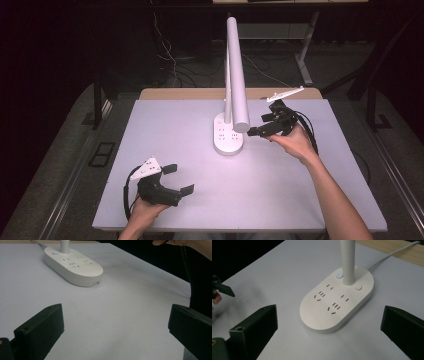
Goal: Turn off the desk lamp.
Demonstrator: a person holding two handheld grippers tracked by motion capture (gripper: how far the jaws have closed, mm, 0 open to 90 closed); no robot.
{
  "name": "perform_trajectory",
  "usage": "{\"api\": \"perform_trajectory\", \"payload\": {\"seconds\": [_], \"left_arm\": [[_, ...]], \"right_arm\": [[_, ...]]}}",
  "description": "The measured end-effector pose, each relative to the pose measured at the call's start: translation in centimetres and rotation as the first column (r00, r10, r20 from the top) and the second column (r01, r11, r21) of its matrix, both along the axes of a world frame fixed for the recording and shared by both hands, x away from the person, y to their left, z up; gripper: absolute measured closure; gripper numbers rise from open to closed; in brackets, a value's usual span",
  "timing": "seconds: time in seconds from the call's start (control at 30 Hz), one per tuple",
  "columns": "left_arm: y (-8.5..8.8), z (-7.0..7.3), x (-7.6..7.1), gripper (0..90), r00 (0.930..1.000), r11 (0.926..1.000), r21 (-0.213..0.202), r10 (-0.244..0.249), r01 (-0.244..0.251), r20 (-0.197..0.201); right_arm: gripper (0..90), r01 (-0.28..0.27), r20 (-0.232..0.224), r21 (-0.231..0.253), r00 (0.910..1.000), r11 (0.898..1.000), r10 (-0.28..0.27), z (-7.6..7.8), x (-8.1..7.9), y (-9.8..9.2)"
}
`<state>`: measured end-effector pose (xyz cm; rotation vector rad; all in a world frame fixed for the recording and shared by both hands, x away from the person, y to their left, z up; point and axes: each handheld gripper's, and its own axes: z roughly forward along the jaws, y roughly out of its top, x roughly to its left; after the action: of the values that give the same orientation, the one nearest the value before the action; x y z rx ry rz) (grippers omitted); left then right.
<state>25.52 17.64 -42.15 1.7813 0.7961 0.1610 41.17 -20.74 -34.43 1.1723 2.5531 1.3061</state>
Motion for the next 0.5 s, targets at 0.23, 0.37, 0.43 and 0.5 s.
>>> {"api": "perform_trajectory", "payload": {"seconds": [0.23,0.37,0.43,0.5], "left_arm": [[0.0,0.0,0.2,0.0,1.0000,1.0000,-0.002,-0.003,0.003,0.001],[0.0,-0.1,0.2,0.0,1.0000,0.9999,0.009,-0.008,0.008,0.000],[0.0,0.0,0.2,0.0,1.0000,0.9999,0.007,-0.009,0.009,0.002],[0.0,0.0,0.2,0.0,1.0000,1.0000,0.004,-0.008,0.008,0.001]], "right_arm": [[0.8,0.015,-0.009,0.014,0.9998,1.000,-0.015,0.0,1.6,0.4],[0.8,0.021,-0.014,0.026,0.9997,0.999,-0.020,-0.1,2.5,0.9],[7.1,0.016,-0.003,0.028,0.9999,0.999,-0.016,-0.2,2.8,1.2],[8.0,0.016,0.008,0.035,0.9998,0.999,-0.016,-0.3,3.0,1.6]]}}
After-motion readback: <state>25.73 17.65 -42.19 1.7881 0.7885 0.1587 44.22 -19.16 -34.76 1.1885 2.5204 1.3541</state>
